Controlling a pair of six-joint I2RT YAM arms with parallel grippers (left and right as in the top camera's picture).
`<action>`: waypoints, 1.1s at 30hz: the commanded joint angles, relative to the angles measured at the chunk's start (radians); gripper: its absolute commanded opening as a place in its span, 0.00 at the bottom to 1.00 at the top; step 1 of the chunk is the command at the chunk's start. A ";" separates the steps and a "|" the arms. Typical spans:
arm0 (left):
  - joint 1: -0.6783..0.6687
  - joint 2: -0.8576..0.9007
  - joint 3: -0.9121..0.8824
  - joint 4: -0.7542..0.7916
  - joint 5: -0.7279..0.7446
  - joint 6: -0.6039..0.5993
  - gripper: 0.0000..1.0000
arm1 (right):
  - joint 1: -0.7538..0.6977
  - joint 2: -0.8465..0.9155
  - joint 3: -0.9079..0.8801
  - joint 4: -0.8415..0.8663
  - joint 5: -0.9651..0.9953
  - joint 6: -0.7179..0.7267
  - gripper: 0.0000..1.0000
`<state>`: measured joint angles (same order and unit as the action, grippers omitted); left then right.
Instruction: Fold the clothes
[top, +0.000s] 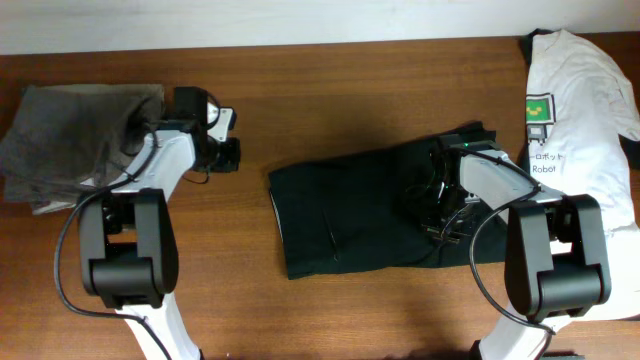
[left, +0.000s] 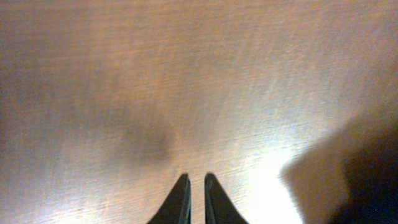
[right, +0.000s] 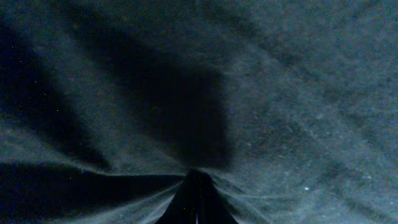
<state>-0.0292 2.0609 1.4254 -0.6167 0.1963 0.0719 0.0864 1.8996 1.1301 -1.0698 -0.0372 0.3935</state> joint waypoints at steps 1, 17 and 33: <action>0.004 -0.002 0.117 -0.168 0.151 0.016 0.41 | -0.009 -0.073 -0.004 0.030 -0.042 -0.129 0.07; -0.261 0.049 -0.025 -0.306 -0.040 -0.035 0.17 | -0.008 -0.132 0.067 0.179 -0.219 -0.096 0.04; -0.084 0.159 0.156 -0.305 -0.265 -0.006 0.08 | -0.364 -0.017 0.109 0.292 0.149 -0.009 0.04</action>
<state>-0.1322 2.1658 1.5864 -0.9264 0.0387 0.0452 -0.1997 1.9030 1.2034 -0.7422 0.1070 0.4095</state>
